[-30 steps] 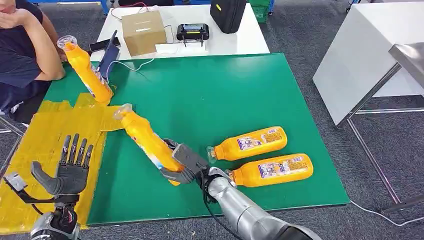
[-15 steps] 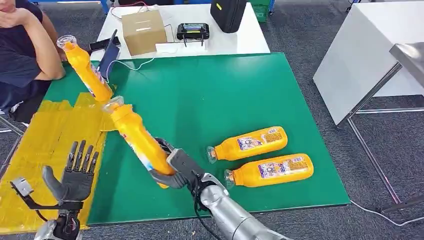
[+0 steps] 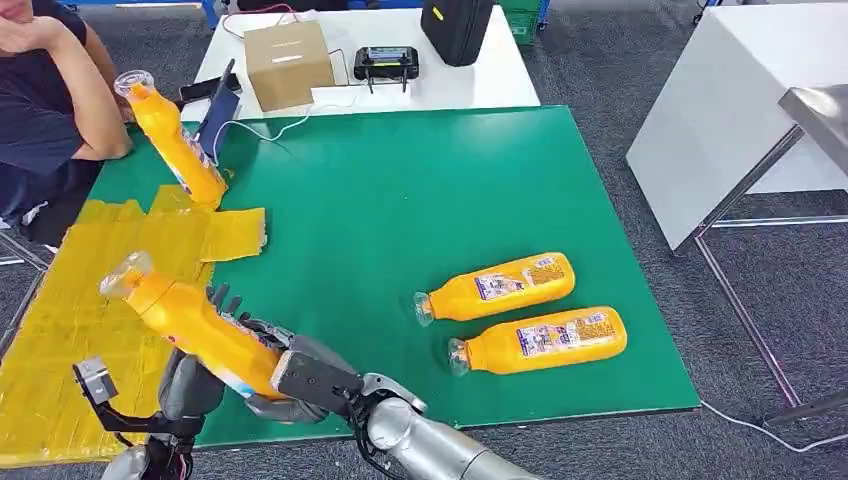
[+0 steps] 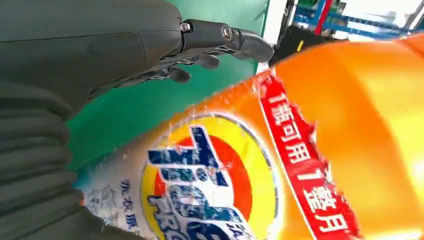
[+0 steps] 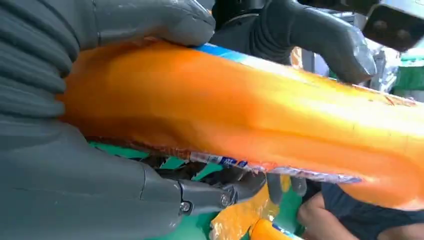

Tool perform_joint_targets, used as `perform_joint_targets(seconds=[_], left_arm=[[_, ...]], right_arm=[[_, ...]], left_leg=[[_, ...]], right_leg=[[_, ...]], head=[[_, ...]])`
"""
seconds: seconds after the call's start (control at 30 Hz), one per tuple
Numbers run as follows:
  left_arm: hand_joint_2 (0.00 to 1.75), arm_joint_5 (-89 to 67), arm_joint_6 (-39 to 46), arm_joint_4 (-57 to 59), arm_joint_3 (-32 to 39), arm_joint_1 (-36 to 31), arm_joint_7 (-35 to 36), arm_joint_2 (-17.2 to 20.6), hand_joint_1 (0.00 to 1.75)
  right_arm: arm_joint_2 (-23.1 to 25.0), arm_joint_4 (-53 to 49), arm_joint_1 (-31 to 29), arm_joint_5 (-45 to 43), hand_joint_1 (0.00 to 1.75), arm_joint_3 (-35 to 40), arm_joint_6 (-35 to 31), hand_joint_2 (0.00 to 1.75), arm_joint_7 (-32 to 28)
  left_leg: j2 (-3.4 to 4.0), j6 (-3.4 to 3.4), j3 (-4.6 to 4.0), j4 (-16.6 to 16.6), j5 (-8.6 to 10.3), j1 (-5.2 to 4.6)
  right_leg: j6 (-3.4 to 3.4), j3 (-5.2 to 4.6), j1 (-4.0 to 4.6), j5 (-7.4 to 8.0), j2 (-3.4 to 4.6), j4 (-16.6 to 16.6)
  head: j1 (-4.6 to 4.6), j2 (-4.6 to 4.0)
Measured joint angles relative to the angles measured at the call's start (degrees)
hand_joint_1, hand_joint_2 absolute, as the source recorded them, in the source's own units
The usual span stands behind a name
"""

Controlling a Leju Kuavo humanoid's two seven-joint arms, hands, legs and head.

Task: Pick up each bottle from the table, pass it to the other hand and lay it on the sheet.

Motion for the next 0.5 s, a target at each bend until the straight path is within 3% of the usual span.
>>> perform_joint_targets(seconds=[0.5], left_arm=[[1.75, -2.03, -1.01, -2.71, -3.13, 1.31, -2.19, 0.59, 0.00]], right_arm=[[-0.37, 0.46, -0.53, -5.95, 1.75, 8.29, 0.37, 1.75, 1.77]], left_leg=[[-0.01, 0.00, -0.02, 0.00, 0.00, 0.00]], right_leg=[[0.00, -0.02, -0.01, 0.00, -0.01, -0.01]], head=[[-0.02, 0.00]])
